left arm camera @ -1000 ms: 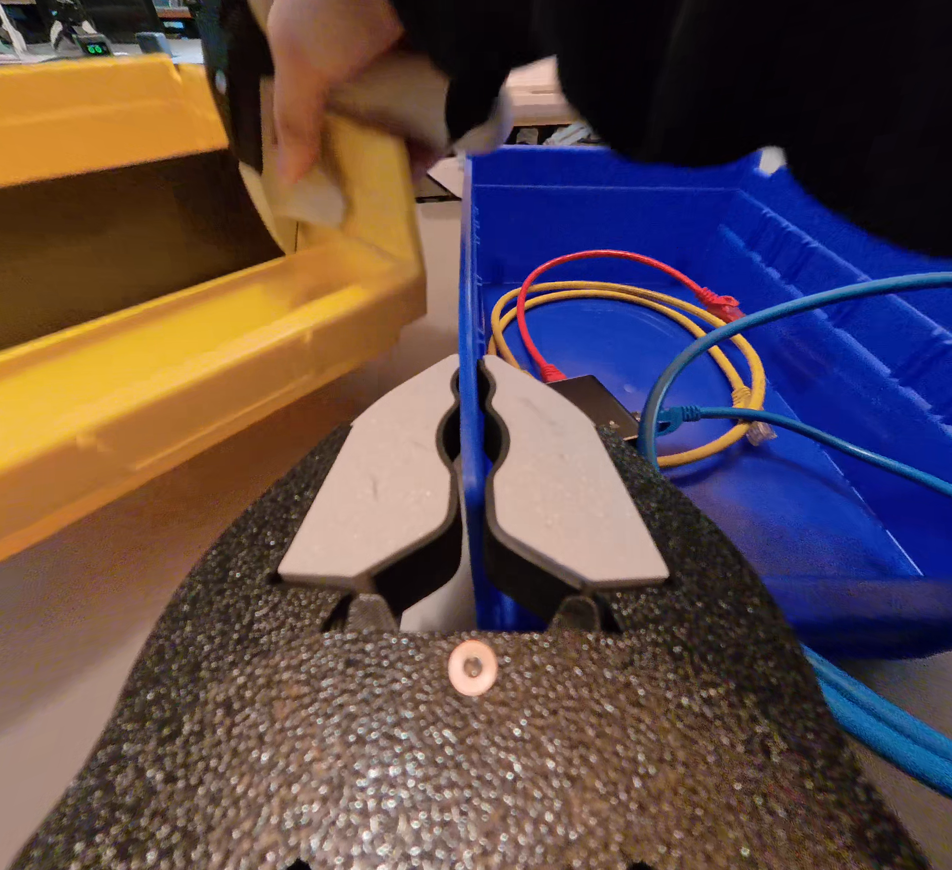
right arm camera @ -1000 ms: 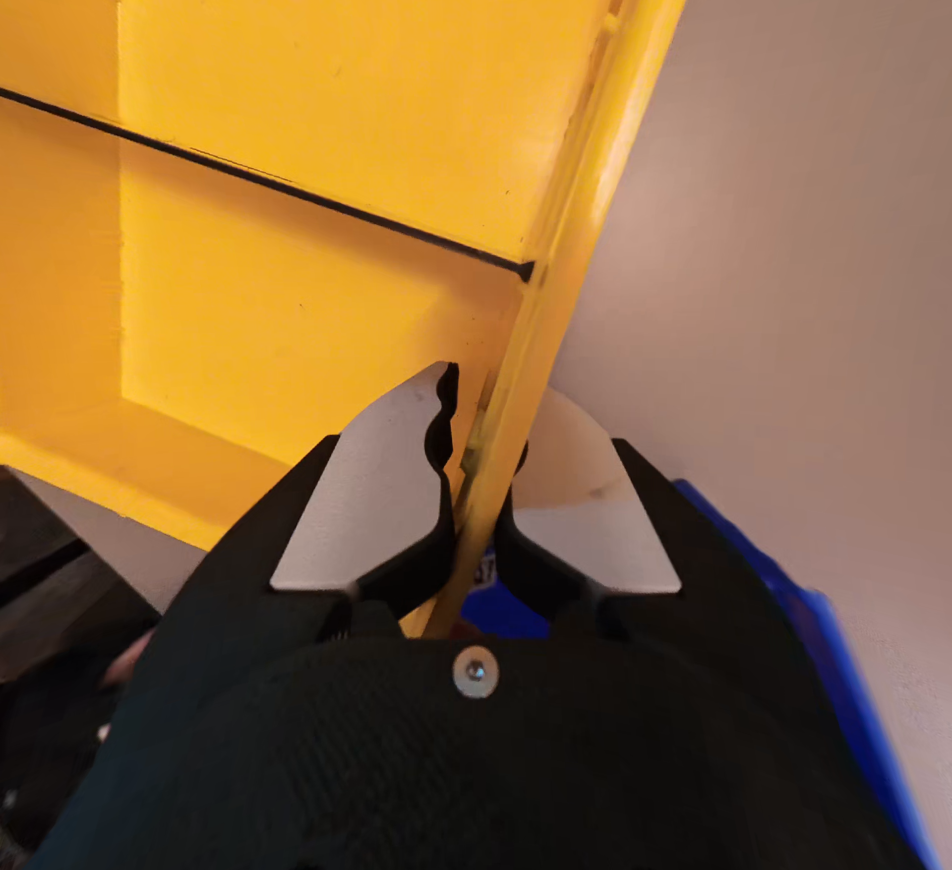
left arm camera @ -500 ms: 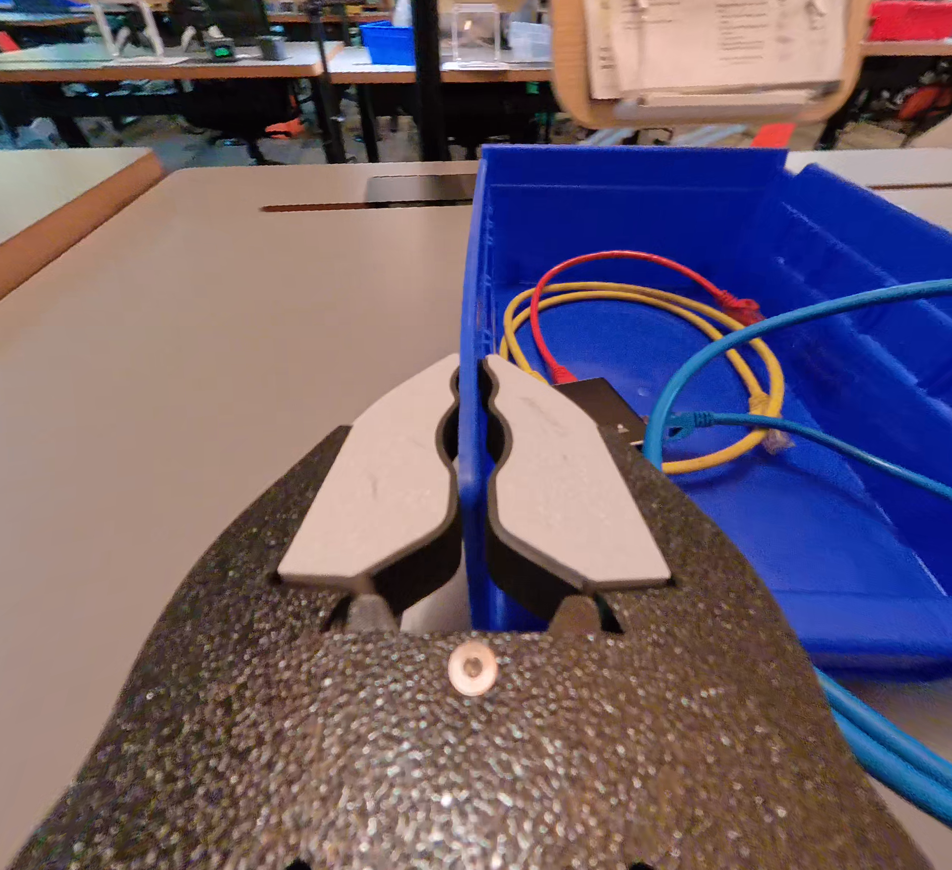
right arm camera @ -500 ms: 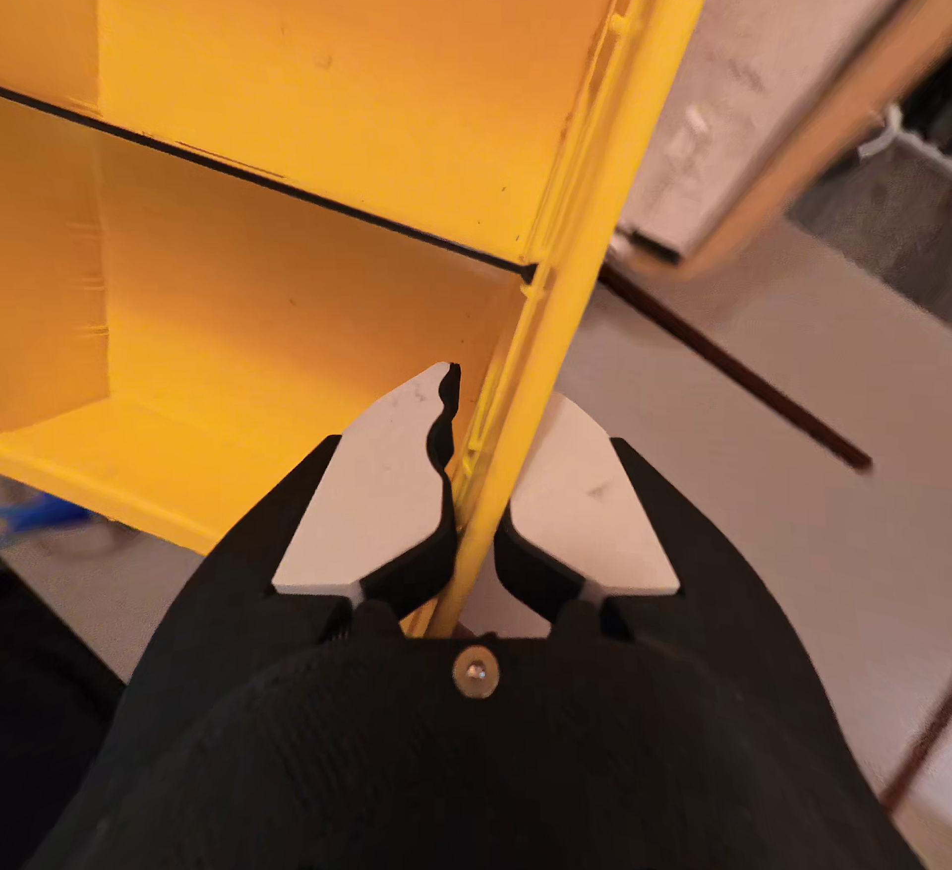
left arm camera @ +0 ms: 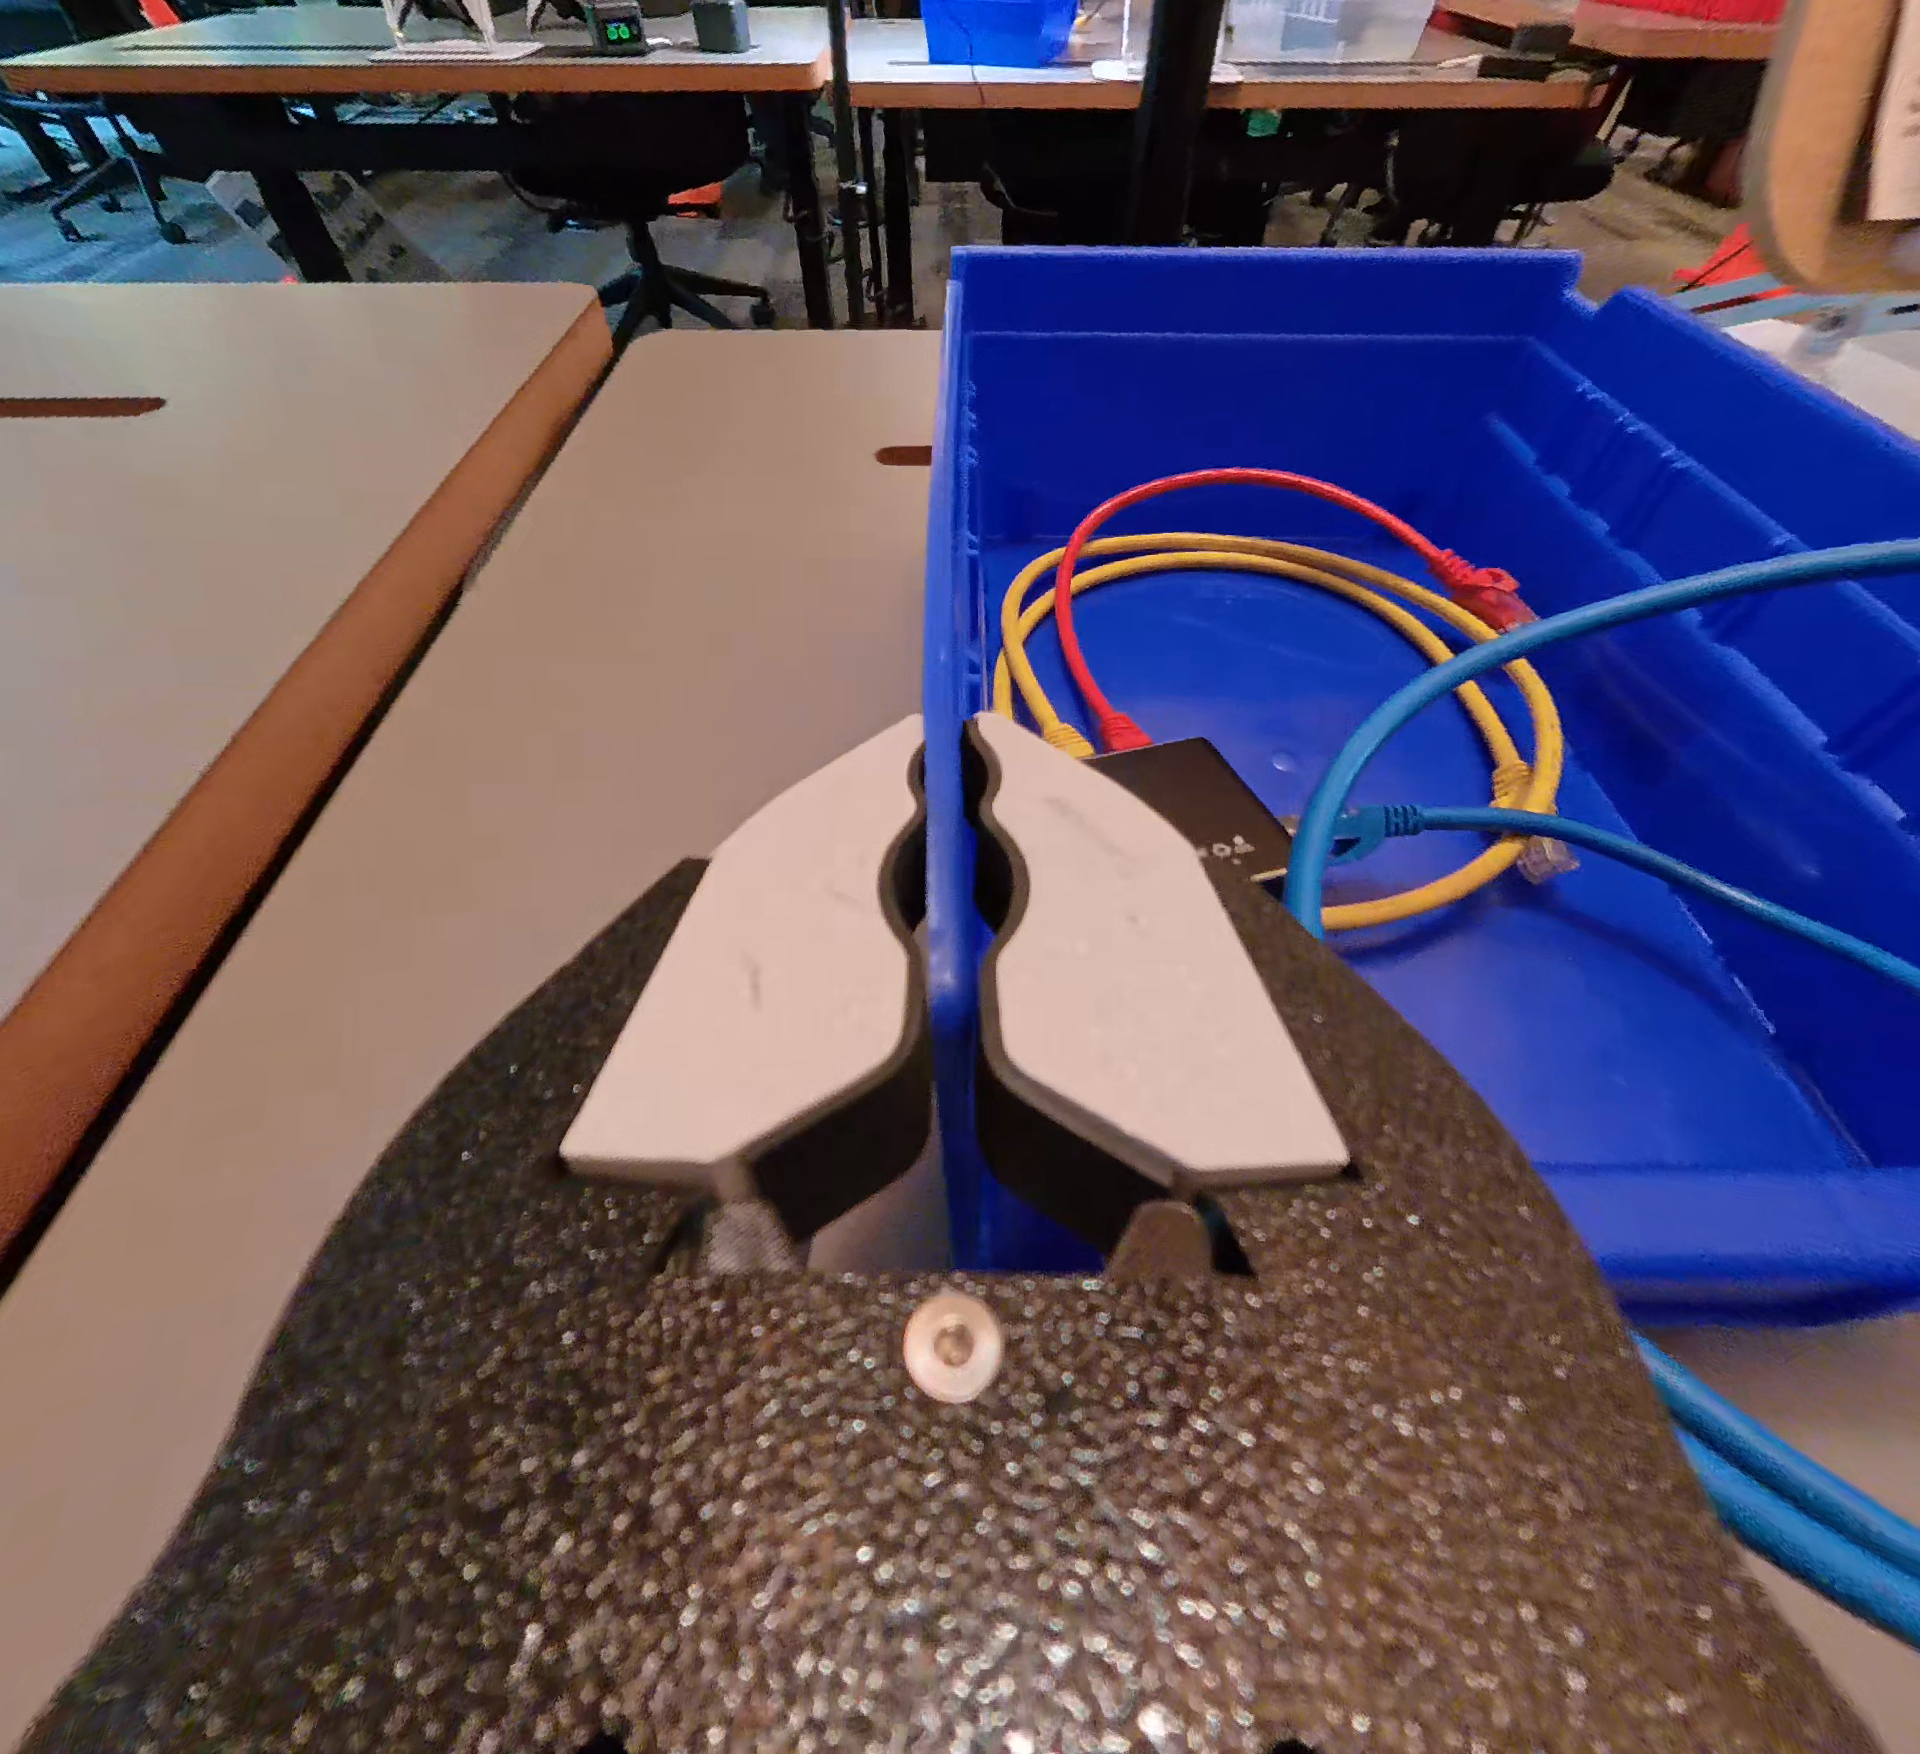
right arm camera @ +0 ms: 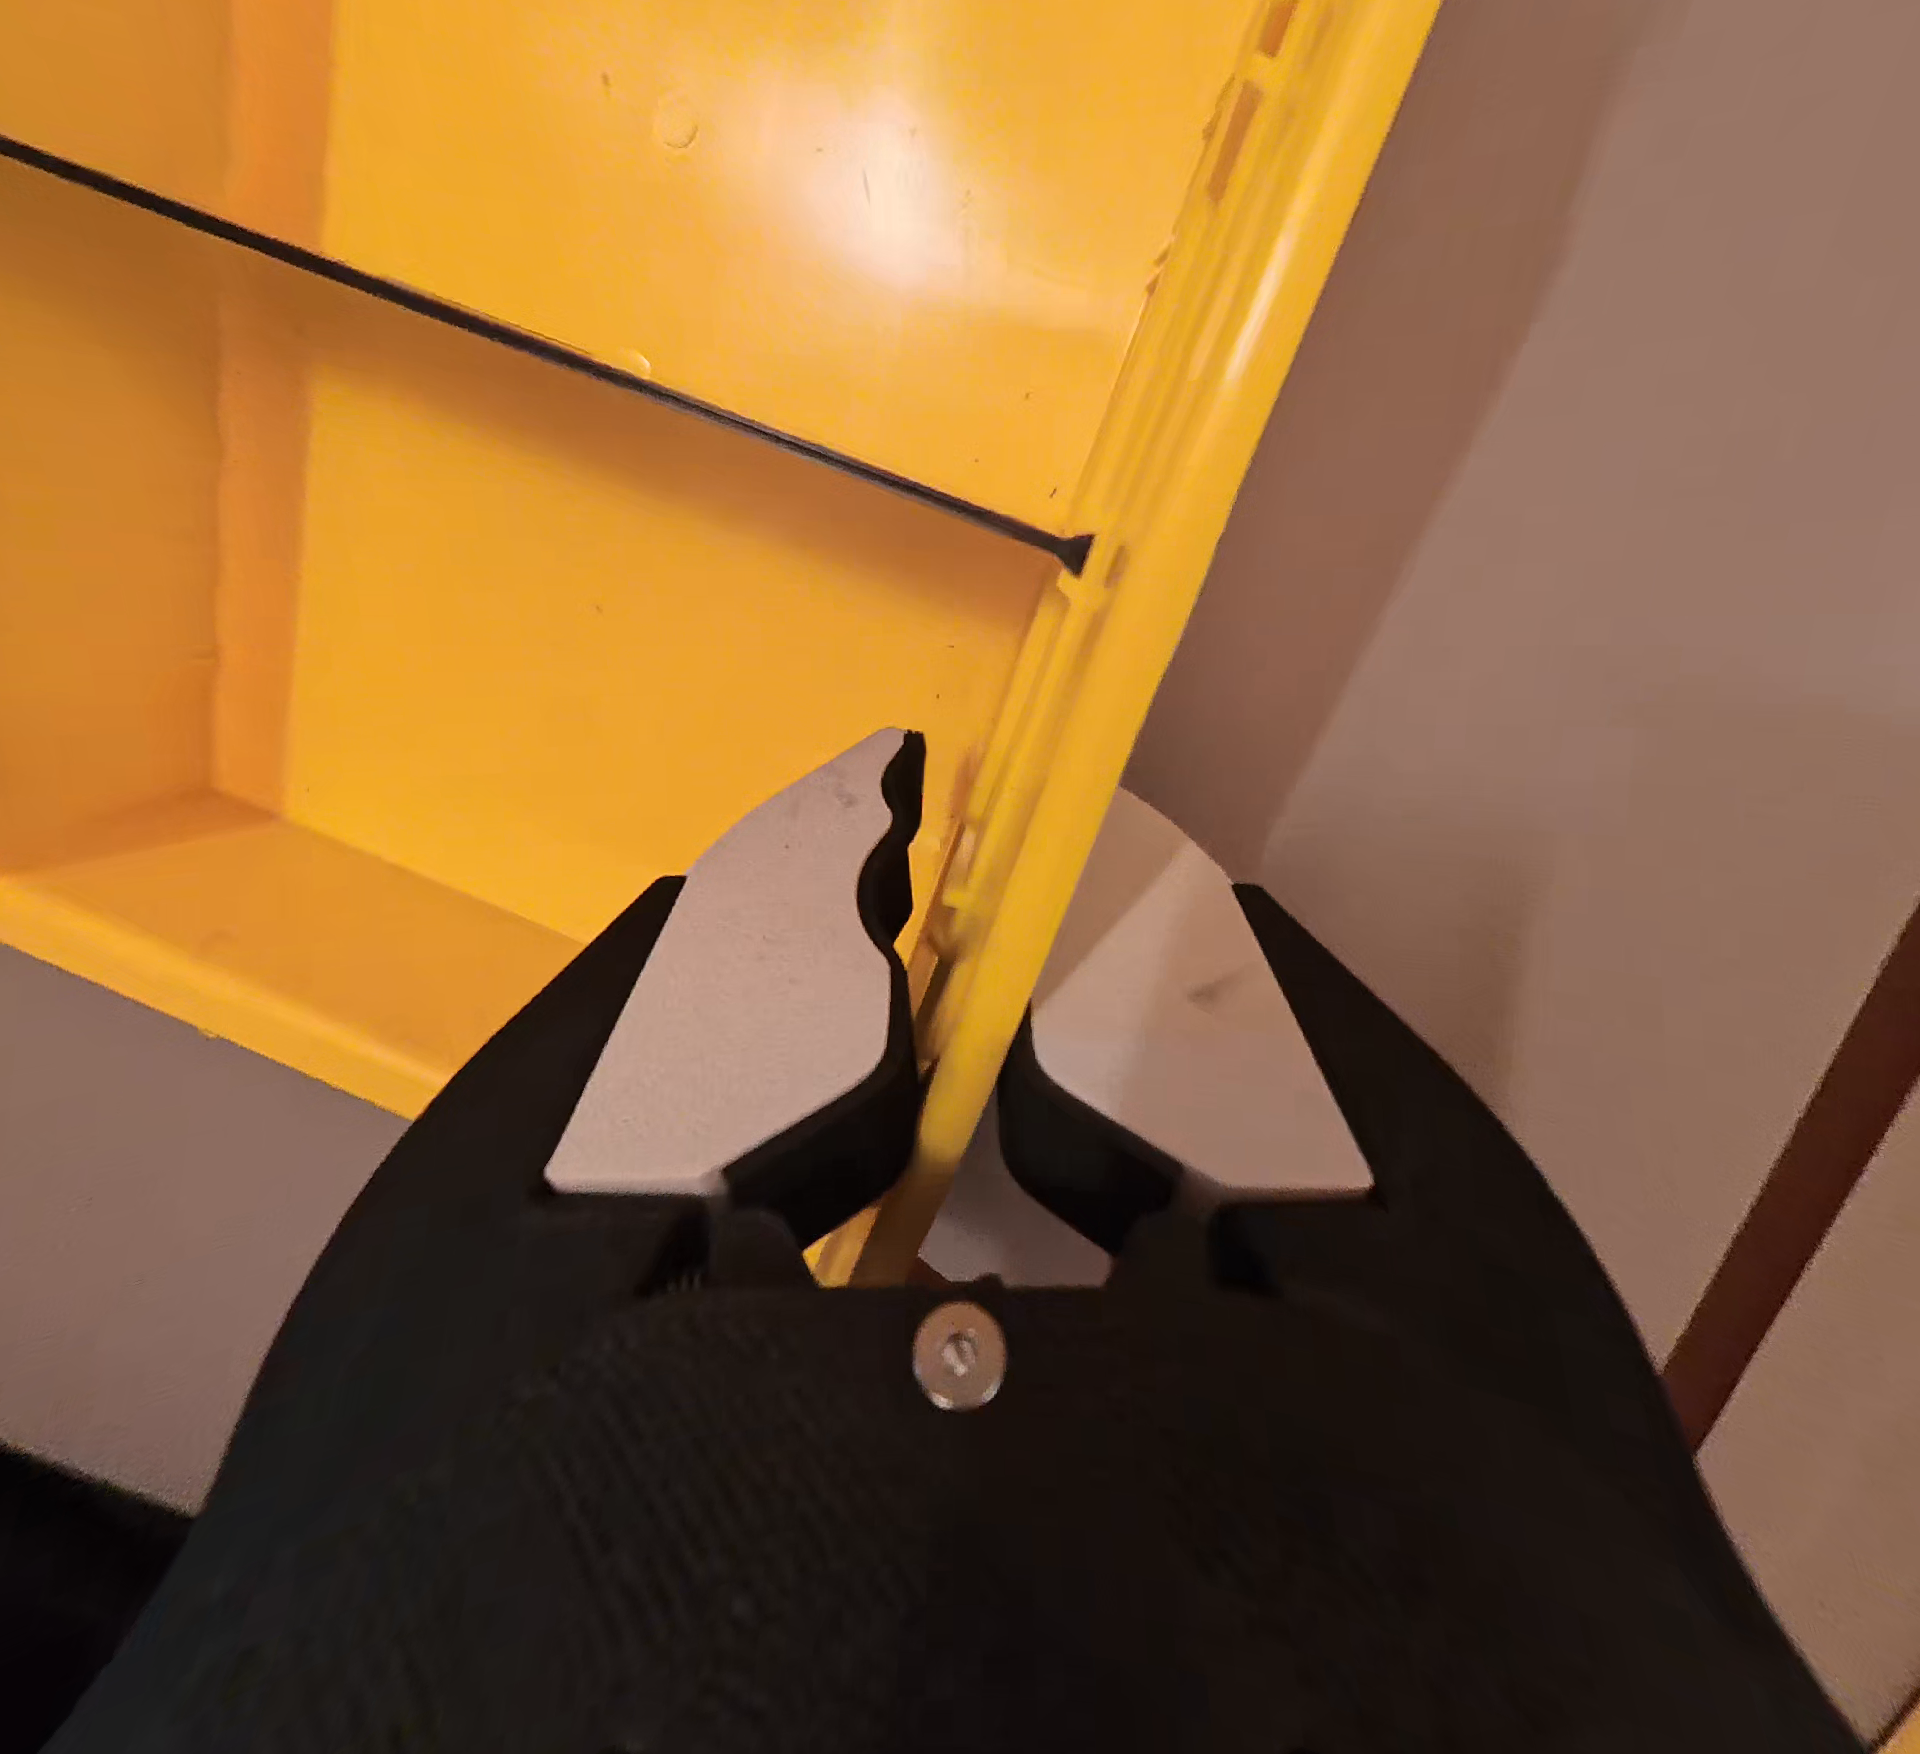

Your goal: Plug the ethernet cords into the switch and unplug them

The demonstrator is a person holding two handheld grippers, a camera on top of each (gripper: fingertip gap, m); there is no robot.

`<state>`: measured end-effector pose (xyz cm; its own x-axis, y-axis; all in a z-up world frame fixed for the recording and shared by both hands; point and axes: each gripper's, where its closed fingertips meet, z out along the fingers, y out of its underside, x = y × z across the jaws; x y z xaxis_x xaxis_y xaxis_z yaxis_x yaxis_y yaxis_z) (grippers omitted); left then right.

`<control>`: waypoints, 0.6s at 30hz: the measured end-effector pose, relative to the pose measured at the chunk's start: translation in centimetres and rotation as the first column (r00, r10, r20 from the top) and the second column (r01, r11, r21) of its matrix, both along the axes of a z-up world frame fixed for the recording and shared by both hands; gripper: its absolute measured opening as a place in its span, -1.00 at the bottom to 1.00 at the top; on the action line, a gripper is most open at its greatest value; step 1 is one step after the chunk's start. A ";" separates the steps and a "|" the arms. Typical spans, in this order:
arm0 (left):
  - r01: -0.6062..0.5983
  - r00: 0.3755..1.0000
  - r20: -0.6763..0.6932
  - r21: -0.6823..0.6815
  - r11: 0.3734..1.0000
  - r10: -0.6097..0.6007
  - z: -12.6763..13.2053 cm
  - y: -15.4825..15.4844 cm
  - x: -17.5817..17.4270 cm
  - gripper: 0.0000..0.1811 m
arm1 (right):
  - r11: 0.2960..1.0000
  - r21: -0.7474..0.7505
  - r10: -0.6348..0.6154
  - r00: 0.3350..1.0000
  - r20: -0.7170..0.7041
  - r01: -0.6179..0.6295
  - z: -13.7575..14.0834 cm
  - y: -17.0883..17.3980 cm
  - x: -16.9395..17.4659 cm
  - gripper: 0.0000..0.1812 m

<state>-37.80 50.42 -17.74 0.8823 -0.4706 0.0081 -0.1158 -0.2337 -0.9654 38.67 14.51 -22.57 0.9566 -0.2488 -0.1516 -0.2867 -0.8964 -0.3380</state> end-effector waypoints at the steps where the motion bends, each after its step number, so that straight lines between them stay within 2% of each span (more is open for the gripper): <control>1: -0.003 1.000 -0.010 -0.005 1.000 0.003 0.0 0.5 -0.1 -0.98 | 1.000 -0.004 -0.006 1.000 -0.026 0.006 -0.2 0.0 0.1 -0.86; 4: -0.010 0.999 -0.041 -0.059 0.998 0.008 -0.2 1.2 0.0 -0.98 | 1.000 -0.030 0.007 0.999 -0.053 -0.008 -0.7 0.1 0.4 -0.84; 8: -0.011 0.995 -0.098 -0.185 0.983 -0.008 -0.3 1.0 0.0 -0.96 | 0.996 -0.067 0.052 0.999 0.007 -0.051 -0.7 0.1 0.7 -0.81; 10: -0.048 0.985 -0.172 -0.281 0.958 -0.001 0.1 0.4 -0.4 -0.81 | 0.997 -0.045 0.064 0.995 0.078 -0.060 0.0 0.1 0.9 -0.59; 12: -0.068 0.975 -0.221 -0.305 0.950 -0.001 2.2 -0.4 -0.1 -0.72 | 1.000 0.010 0.015 0.978 0.210 -0.017 2.2 -0.2 1.6 -0.27; 14: -0.053 0.967 -0.250 -0.387 0.921 -0.050 3.7 -1.8 1.2 -0.60 | 0.993 0.114 -0.049 0.932 0.360 0.008 5.6 -0.7 1.7 -0.08; 16: -0.046 0.954 -0.277 -0.513 0.857 -0.115 3.9 -3.2 2.8 -0.42 | 0.970 0.240 -0.150 0.855 0.496 0.031 9.2 -1.0 1.0 -0.08; 17: -0.023 0.954 -0.257 -0.578 0.816 -0.155 3.8 -3.7 4.1 -0.33 | 0.954 0.300 -0.170 0.833 0.527 0.005 10.6 -0.6 -0.4 -0.10; 18: 0.006 0.957 -0.220 -0.634 0.773 -0.187 3.6 -4.1 5.5 -0.24 | 0.926 0.370 -0.145 0.841 0.522 -0.070 11.6 0.4 -2.8 -0.14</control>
